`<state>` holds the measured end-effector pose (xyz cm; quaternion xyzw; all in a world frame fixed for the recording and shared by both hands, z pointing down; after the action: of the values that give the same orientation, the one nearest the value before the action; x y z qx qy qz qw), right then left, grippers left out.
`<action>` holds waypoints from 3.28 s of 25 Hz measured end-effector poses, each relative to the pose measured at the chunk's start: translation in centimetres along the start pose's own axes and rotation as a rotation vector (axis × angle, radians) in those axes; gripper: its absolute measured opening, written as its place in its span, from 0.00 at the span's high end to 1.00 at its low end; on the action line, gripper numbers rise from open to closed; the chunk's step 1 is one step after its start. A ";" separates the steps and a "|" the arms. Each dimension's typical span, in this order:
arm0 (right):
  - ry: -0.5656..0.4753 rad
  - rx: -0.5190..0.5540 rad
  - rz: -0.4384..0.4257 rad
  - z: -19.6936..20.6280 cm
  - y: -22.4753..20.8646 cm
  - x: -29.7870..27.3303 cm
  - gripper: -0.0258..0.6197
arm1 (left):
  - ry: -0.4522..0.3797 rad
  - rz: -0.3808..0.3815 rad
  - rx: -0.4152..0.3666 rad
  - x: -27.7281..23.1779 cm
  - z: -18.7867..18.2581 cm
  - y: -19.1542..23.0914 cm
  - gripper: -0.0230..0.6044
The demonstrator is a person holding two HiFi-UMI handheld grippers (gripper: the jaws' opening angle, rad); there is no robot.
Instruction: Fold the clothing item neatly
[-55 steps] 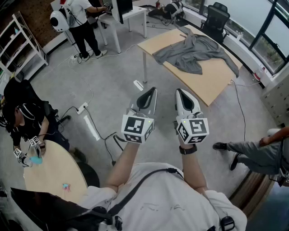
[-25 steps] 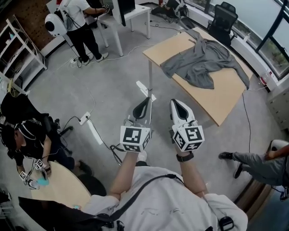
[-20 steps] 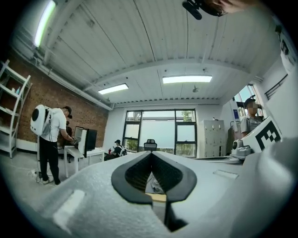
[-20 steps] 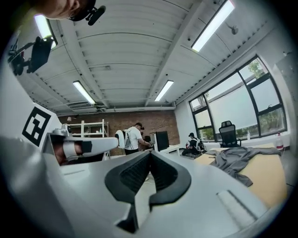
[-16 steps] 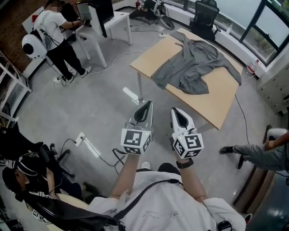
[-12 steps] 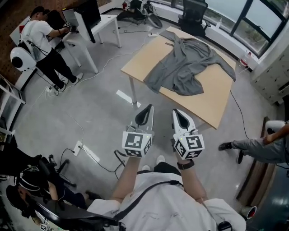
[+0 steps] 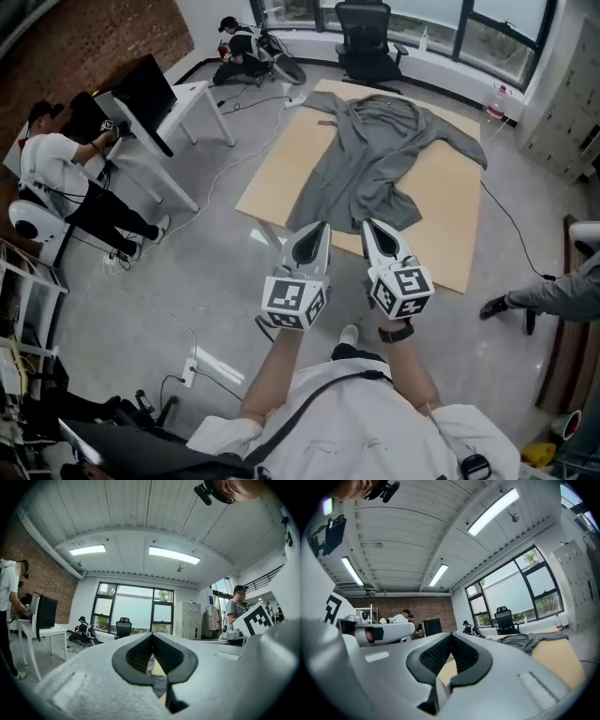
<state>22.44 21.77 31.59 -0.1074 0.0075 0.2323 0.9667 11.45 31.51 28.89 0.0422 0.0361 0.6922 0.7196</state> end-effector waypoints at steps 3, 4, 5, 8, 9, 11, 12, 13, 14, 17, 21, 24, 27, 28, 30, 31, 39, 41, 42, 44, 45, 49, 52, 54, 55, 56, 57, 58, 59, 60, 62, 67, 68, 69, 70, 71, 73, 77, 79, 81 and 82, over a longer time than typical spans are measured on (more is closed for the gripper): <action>-0.059 0.029 -0.011 -2.5 -1.6 -2.3 0.96 | -0.004 0.005 -0.015 -4.0 -1.0 1.8 0.96; -0.069 0.039 -0.005 -2.9 -2.3 -2.6 0.96 | 0.001 0.013 -0.017 -5.3 -1.1 2.0 0.96; -0.066 0.042 0.007 -3.0 -3.2 -2.7 0.96 | 0.007 0.024 -0.017 -6.4 -1.0 2.1 0.96; -0.031 0.009 0.057 -2.0 -6.0 -3.4 0.96 | 0.025 0.058 -0.021 -9.2 -0.1 2.2 0.96; -0.021 -0.006 0.073 -1.7 -6.9 -3.6 0.96 | 0.037 0.067 -0.022 -10.1 0.3 2.2 0.96; 0.000 -0.027 0.103 -1.2 -8.3 -3.8 0.96 | 0.067 0.083 -0.012 -11.7 1.2 2.4 0.96; 0.010 -0.033 0.116 -0.9 -8.7 -3.8 0.96 | 0.079 0.094 -0.005 -12.4 1.5 2.4 0.96; 0.018 -0.039 0.130 -0.6 -9.1 -3.7 0.96 | 0.087 0.108 -0.001 -12.9 1.7 2.3 0.96; 0.023 -0.045 0.145 -0.5 -9.6 -3.7 0.96 | 0.091 0.123 -0.003 -13.5 1.8 2.2 0.96; 0.029 -0.059 0.187 -0.4 -11.1 -4.7 0.96 | 0.087 0.167 -0.021 -15.6 1.7 2.4 0.96; 0.045 -0.050 0.239 -0.1 -12.0 -7.0 0.96 | 0.085 0.217 -0.014 -18.8 2.0 4.4 0.96; 0.054 -0.053 0.295 0.0 -13.5 -9.1 0.96 | 0.084 0.274 -0.002 -22.4 2.3 6.0 0.96; 0.054 -0.055 0.339 -0.6 -15.2 -11.8 0.96 | 0.078 0.321 0.002 -25.7 1.8 7.6 0.96; 0.042 -0.044 0.347 -1.3 -15.5 -13.0 0.96 | 0.069 0.333 -0.008 -26.7 1.3 8.4 0.96; 0.015 -0.024 0.367 -2.3 -15.9 -15.4 0.96 | 0.052 0.348 -0.023 -28.4 0.5 10.5 0.96; 0.007 -0.020 0.377 -2.6 -16.0 -16.5 0.96 | 0.046 0.353 -0.021 -29.1 0.2 11.7 0.96; 0.066 -0.007 0.424 -1.1 -14.9 -24.3 0.96 | 0.080 0.391 0.032 -32.9 1.4 20.2 0.96; 0.092 -0.008 0.430 -0.2 -14.7 -25.3 0.96 | 0.114 0.401 0.048 -33.6 2.6 21.5 0.96; 0.108 -0.014 0.433 0.3 -14.7 -25.7 0.96 | 0.139 0.404 0.057 -34.0 3.5 22.0 0.96; 0.138 -0.033 0.445 1.4 -15.2 -26.0 0.96 | 0.201 0.414 0.068 -34.8 5.3 22.7 0.96; 0.150 -0.045 0.452 1.9 -15.6 -26.1 0.96 | 0.231 0.420 0.070 -35.3 6.2 22.9 0.96; 0.184 -0.086 0.444 3.7 -17.7 -27.4 0.96 | 0.319 0.403 0.093 -38.0 9.8 24.2 0.96; 0.209 -0.100 0.422 4.6 -19.4 -28.5 0.96 | 0.392 0.356 0.127 -41.0 13.0 25.6 0.96; 0.221 -0.113 0.413 4.8 -20.9 -28.9 0.96 | 0.445 0.318 0.154 -43.6 15.1 26.7 0.96; 0.228 -0.122 0.410 5.0 -21.7 -29.0 0.96 | 0.472 0.300 0.170 -44.9 16.2 27.2 0.96; 0.234 -0.132 0.407 5.2 -22.5 -29.3 0.96 | 0.498 0.285 0.184 -46.2 17.2 27.8 0.96; 0.238 -0.141 0.405 5.3 -23.4 -29.6 0.96 | 0.521 0.273 0.191 -47.7 18.1 28.3 0.96; 0.239 -0.147 0.405 5.5 -24.5 -30.1 0.96 | 0.540 0.265 0.194 -49.4 19.0 28.9 0.96; 0.241 -0.149 0.405 5.7 -25.5 -30.7 0.96 | 0.558 0.256 0.194 -51.1 19.8 29.6 0.96; 0.244 -0.150 0.403 5.9 -26.6 -31.3 0.96 | 0.574 0.246 0.194 -52.8 20.6 30.3 0.96; 0.258 -0.156 0.391 6.6 -28.6 -32.7 0.96 | 0.603 0.207 0.193 -56.1 22.2 32.0 0.96; 0.292 -0.164 0.335 8.1 -32.7 -35.8 0.96 | 0.625 0.079 0.214 -63.7 25.6 38.2 0.80; 0.296 -0.157 0.321 8.1 -33.4 -36.4 0.96 | 0.627 0.072 0.228 -65.2 26.1 39.4 0.75; 0.300 -0.149 0.308 8.2 -33.8 -37.0 0.96 | 0.634 0.073 0.243 -66.4 26.8 40.3 0.73; 0.305 -0.142 0.296 8.3 -34.2 -37.5 0.96 | 0.650 0.078 0.258 -67.5 27.6 41.1 0.73; 0.310 -0.139 0.286 8.3 -34.5 -37.9 0.96 | 0.676 0.087 0.271 -68.3 28.5 41.7 0.73; 0.315 -0.147 0.270 8.5 -34.9 -38.5 0.96 | 0.739 0.118 0.300 -69.5 30.5 42.5 0.73; 0.303 -0.197 0.251 8.6 -35.6 -39.2 0.96 | 0.815 0.123 0.348 -71.1 33.1 43.5 0.75; 0.303 -0.206 0.248 8.9 -35.9 -39.2 0.96 | 0.811 0.094 0.353 -71.6 33.5 43.9 0.85; 0.303 -0.216 0.248 9.2 -36.2 -39.0 0.96 | 0.799 0.077 0.362 -72.0 33.6 44.2 0.88; 0.303 -0.222 0.251 9.4 -36.3 -38.8 0.96 | 0.793 0.073 0.366 -72.1 33.6 44.2 0.90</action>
<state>3.88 -25.20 50.70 -0.2448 0.1401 0.3314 0.9003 -31.54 -39.17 66.71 -0.0988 0.4300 0.6621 0.6058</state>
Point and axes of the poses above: the fingertips, and each gripper's own axes: x backward along the fingers, y to its left, z out of its underside, the point moved 6 cm from there along x, backward along the fingers, and after that the axes turned 5 degrees about z, right-handed, at the moved point
